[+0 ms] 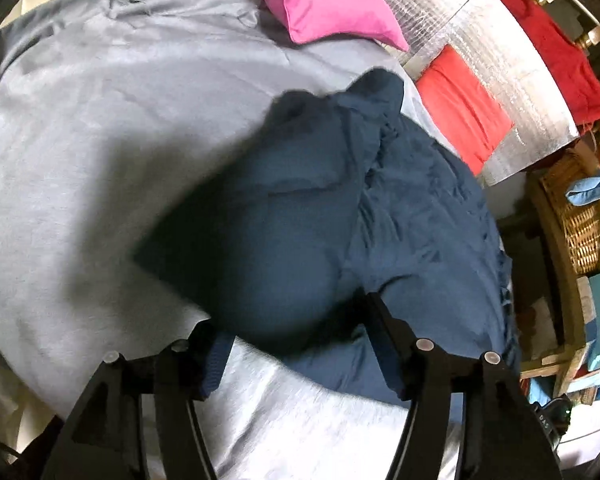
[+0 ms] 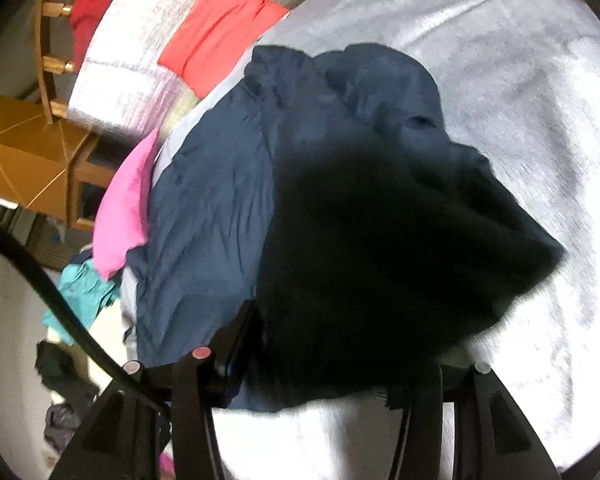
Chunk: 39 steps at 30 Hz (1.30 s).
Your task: Fold large clothes
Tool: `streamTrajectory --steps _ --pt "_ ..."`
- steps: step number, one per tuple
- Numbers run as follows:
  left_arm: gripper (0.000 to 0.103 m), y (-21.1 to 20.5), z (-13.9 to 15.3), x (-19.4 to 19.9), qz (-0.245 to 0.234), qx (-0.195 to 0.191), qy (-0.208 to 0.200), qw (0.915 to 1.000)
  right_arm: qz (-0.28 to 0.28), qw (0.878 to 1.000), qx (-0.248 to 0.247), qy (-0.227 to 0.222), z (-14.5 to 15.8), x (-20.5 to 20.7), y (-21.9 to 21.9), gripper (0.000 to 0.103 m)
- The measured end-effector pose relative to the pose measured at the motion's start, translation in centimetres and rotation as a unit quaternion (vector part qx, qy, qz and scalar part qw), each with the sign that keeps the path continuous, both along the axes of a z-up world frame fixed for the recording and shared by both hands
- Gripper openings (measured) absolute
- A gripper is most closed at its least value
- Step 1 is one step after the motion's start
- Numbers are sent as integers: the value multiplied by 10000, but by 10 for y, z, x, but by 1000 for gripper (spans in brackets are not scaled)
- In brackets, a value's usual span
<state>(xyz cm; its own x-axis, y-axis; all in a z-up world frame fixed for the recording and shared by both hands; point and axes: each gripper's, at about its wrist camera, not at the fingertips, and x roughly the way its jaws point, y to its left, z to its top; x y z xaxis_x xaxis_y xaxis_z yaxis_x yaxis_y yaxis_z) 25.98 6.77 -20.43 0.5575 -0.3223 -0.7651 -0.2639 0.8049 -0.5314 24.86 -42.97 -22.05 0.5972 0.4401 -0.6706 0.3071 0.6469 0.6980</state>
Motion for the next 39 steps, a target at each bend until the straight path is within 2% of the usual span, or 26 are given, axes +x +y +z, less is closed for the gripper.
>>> streamTrajectory --steps 2,4,6,7,10,12,14,16,17,18,20,22,24,29,31,34,35,37,39 --pt "66 12 8 -13 87 123 -101 9998 94 9999 -85 -42 5 -16 -6 59" --pt "67 24 23 -27 263 435 -358 9981 154 9996 -150 -159 12 -33 -11 59" --pt "70 33 40 -38 452 827 -689 9932 134 9988 -244 -412 23 -47 -14 59" --pt "75 34 49 -42 514 1008 -878 9897 102 9974 -336 -632 31 -53 -16 59" --pt "79 29 63 -38 425 1279 -1240 9831 -14 9936 -461 -1035 46 -49 -19 59" --pt "79 21 62 -26 242 1246 -1317 9831 0 9927 -590 -1056 50 -33 -17 58" --pt "80 11 52 -12 86 1267 -1287 9835 49 9926 -671 -1015 48 -16 -15 56" --pt "79 1 34 4 -53 1373 -971 9857 106 9937 -870 -699 34 8 -13 54" --pt "79 -3 20 13 -174 1371 -702 9879 106 9943 -961 -445 21 15 -16 50" --pt "79 -6 7 19 -263 1432 -450 9883 61 9956 -914 -216 9 20 -18 38" --pt "82 -8 -10 26 -340 1462 -145 9886 -87 9973 -720 -106 0 21 -22 34" --pt "82 -6 -4 28 -323 1428 -243 9889 -46 9967 -800 -128 9 21 -22 34" --pt "82 -4 4 29 -302 1589 -323 9863 -169 9960 -840 -250 18 20 -22 34" --pt "82 -16 37 26 -160 1694 -942 9809 -605 9877 -1027 -1010 57 28 -23 38" --pt "82 -28 40 36 -271 1773 -958 9791 -545 9877 -993 -1076 61 43 -17 43" --pt "82 -47 31 60 -526 1717 -832 9802 -360 9916 -851 -908 49 75 -8 43" --pt "82 -54 26 67 -618 1817 -774 9784 -294 9933 -850 -723 39 87 -6 43" --pt "85 -69 16 76 -817 2223 -636 9695 -282 9944 -976 -296 20 108 -4 44" --pt "86 -74 13 81 -888 2391 -573 9652 -350 9946 -952 -207 16 109 -6 44"
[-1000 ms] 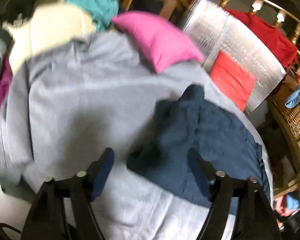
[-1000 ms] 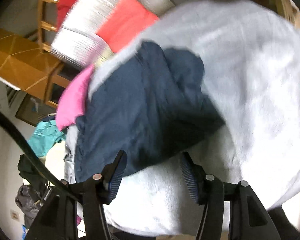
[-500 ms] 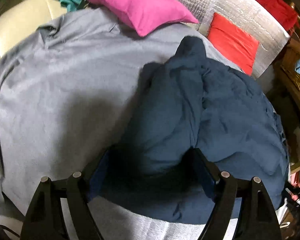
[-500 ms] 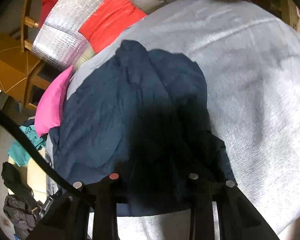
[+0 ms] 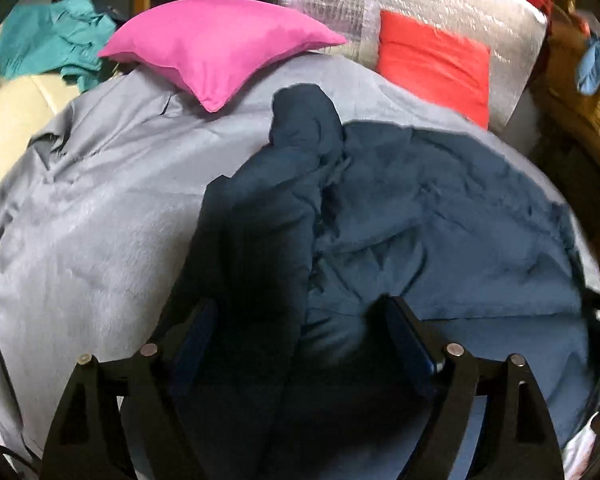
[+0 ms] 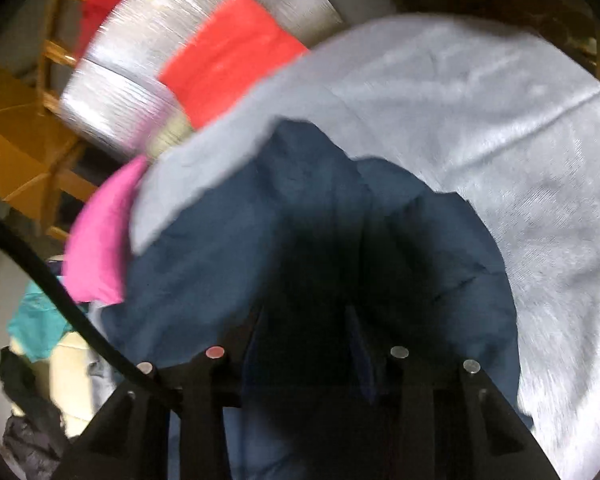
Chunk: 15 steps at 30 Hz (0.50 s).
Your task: Fold large clothes
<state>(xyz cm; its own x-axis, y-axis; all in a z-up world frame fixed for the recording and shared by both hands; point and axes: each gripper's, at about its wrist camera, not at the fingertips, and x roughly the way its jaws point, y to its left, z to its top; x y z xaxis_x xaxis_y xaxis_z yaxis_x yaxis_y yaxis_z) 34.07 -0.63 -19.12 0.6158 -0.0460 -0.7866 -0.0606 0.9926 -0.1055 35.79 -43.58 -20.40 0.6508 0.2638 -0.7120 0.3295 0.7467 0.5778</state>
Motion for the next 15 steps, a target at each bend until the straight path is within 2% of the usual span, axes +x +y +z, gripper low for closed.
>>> streamTrajectory --steps 2,5,8,11,13,15 --pt "87 0 5 3 -27 -86 31 10000 -69 9999 -66 -58 11 5 1 46" --pt "87 4 7 8 -37 -139 37 9999 -61 9990 -193 -409 35 16 5 46" --pt "87 5 7 15 -50 -154 32 9999 59 9986 -297 -432 47 43 11 47" --pt "87 8 10 18 -53 -241 18 9997 136 9988 -461 17 32 81 14 57" --pt "87 17 12 21 -23 -327 -8 9995 204 9972 -509 510 7 100 12 58" --pt "87 28 14 24 123 -371 -55 9992 105 9975 -457 535 2 104 11 58"
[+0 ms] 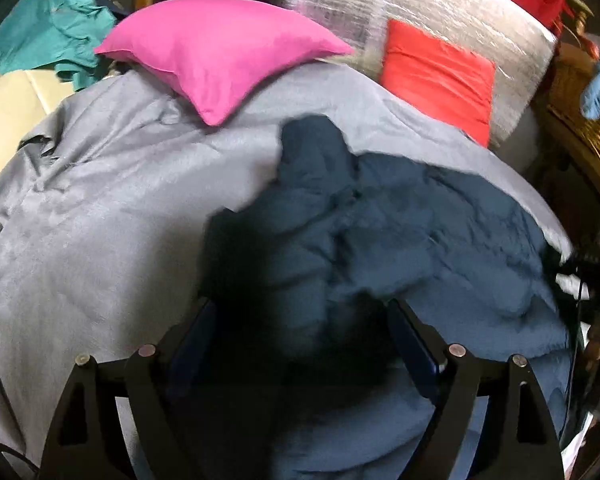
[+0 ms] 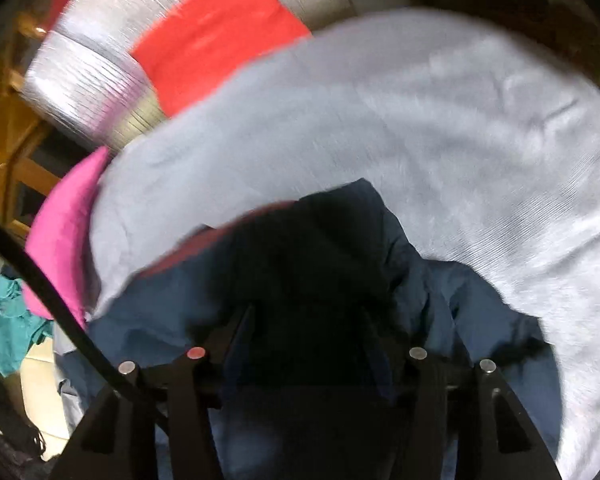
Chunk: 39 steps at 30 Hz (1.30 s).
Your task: Fold large clothes
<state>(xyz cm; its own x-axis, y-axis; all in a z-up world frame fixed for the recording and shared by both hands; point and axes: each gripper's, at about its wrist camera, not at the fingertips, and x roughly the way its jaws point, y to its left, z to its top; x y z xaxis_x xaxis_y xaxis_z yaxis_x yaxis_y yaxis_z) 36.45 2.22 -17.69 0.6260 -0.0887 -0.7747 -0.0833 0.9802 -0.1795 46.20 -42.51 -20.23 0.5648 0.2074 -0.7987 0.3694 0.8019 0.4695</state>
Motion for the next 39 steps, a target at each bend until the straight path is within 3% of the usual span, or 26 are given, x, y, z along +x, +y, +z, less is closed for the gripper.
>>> streamTrajectory --steps 4,9,13,15,18,20,24,29,34,39 --pt "87 28 5 -1 508 -146 -18 9986 36 9980 -222 -583 31 -13 23 59" --pt "87 54 3 -3 857 -224 53 9961 1243 9866 -379 -984 62 -10 112 59" --pt "87 60 -3 -2 886 -231 219 9956 1760 9809 -610 -556 39 11 174 59" --pt "87 61 -6 -2 888 -188 310 9954 1730 9800 -939 -286 19 24 186 59" --pt "87 63 -9 -1 861 -162 379 9954 1607 9830 -865 -210 20 28 184 59" --pt "87 66 -8 0 857 -161 365 9955 1514 9848 -743 -408 36 26 188 60" --pt "87 77 -4 -3 984 -210 292 9945 2104 9713 -676 -877 59 16 227 60" --pt "87 87 -4 -5 1038 -168 304 9940 2830 9556 -487 -663 45 32 294 58" --pt "87 95 -2 -7 1122 -230 276 9930 2661 9623 -560 24 -4 68 318 58" --pt "87 91 -2 -4 1022 -270 295 9940 2553 9665 -181 -201 8 61 304 59"
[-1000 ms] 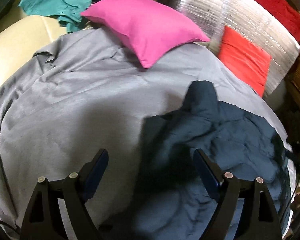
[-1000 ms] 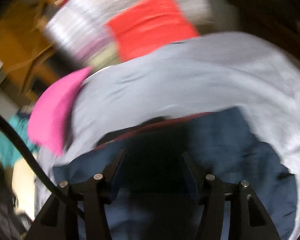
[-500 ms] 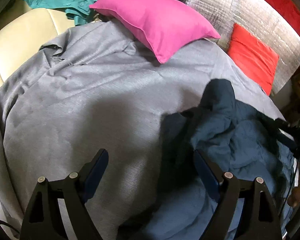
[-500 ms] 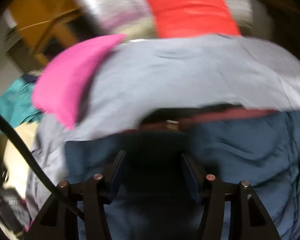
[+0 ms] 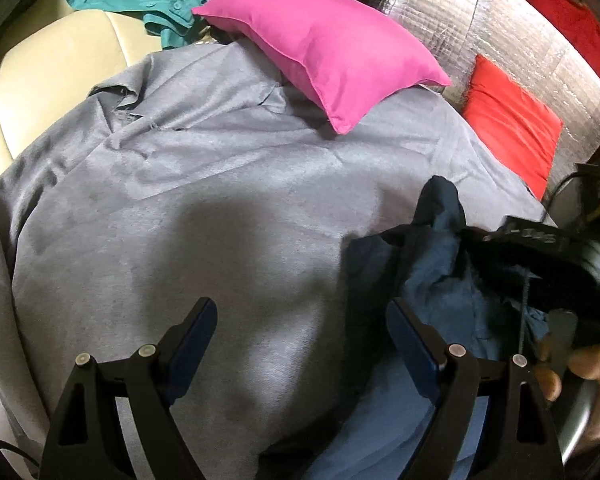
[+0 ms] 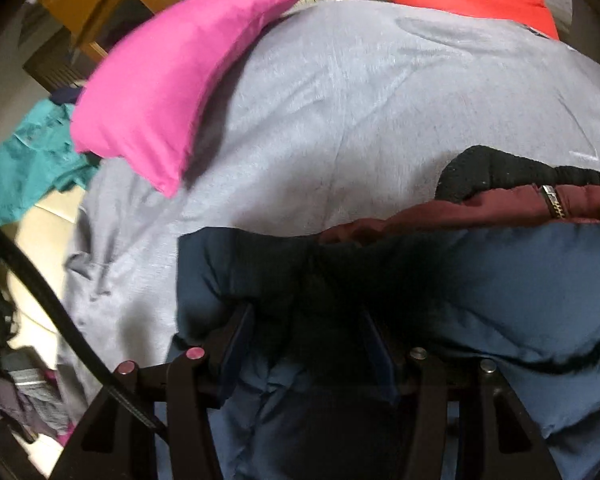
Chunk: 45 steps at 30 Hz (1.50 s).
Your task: Fold large clothes
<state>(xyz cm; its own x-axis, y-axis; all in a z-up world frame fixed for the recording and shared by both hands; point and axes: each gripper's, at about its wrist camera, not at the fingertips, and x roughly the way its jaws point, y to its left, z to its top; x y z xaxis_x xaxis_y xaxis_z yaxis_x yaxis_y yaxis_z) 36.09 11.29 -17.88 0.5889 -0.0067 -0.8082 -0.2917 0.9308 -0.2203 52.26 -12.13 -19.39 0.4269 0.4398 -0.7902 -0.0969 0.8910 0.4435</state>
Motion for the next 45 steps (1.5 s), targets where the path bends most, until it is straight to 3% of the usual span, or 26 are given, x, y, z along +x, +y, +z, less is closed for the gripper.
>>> streamTrajectory --steps 4,10,15,18,22,27,31,36,40,43,45 --pt "87 -14 2 0 -187 -29 -44 9998 -420 9965 491 -532 35 -33 -58 59" --pt "87 -43 1 2 -476 143 -4 9988 -1623 9805 -252 -1080 59 -92 -174 58" --pt "87 -65 -11 9 -750 179 218 9968 -2497 9666 -195 -551 20 -127 -264 57" --pt "87 -68 -25 16 -788 -216 421 9958 -2671 9636 -90 -15 -17 -132 -289 53" --pt "87 -71 -23 14 -649 -152 390 9970 -2649 9628 428 -305 -19 -152 -300 47" --pt "87 -83 1 -1 -756 100 -154 9970 -2561 9595 370 -1115 8 -205 -303 47" --pt "87 -97 14 -15 -1045 284 -523 9927 -2446 9596 574 -1268 16 -244 -301 48" --pt "87 -109 23 -34 -1422 477 -813 9853 -2220 9652 780 -1140 2 -281 -293 47" --pt "88 -108 25 -42 -1420 740 -919 9828 -2113 9724 735 -655 -24 -282 -289 47" --pt "87 -100 11 -38 -1149 1062 -502 9864 -2064 9746 716 -501 -35 -276 -287 48" --pt "87 -92 2 -34 -1029 987 -221 9895 -2067 9743 749 -495 -37 -273 -287 48"
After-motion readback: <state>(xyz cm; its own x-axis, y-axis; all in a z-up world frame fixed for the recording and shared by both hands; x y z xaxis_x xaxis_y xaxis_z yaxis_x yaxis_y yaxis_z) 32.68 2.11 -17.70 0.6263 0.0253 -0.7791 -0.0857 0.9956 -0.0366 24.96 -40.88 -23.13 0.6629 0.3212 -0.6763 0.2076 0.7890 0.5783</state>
